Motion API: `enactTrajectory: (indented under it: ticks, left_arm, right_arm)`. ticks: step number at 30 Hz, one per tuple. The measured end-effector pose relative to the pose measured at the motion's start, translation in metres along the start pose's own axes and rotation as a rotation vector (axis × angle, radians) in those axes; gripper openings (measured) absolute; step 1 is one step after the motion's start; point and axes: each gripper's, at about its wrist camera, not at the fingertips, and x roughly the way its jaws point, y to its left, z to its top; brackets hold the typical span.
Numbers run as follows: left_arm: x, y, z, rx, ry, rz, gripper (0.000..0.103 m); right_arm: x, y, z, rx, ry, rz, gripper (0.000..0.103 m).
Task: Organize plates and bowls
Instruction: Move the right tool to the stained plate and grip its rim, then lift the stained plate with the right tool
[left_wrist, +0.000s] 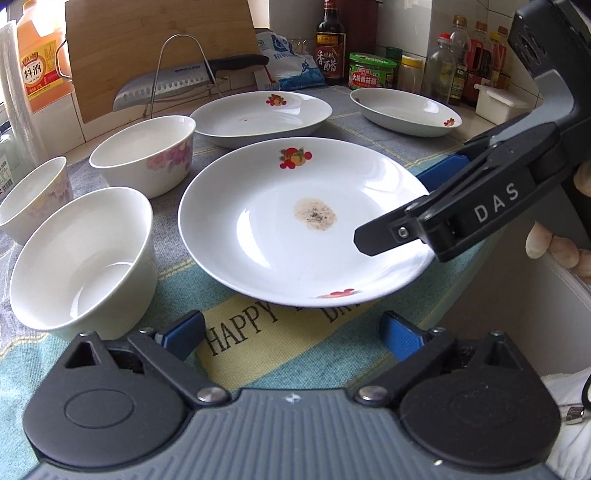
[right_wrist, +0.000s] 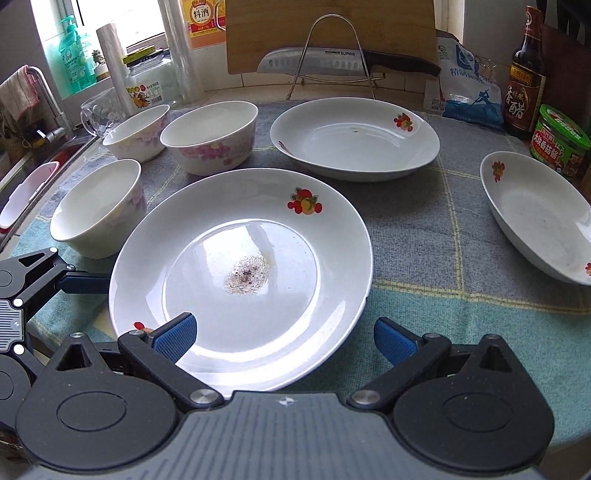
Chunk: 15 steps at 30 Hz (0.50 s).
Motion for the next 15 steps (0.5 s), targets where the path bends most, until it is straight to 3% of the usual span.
enactTrajectory:
  ticks: [15]
  left_arm:
    - [0.005,-0.001,0.003,-0.016,-0.027,0.014,0.103]
  right_arm:
    - [0.021,-0.021,0.017,-0.04,0.05,0.09,0.103]
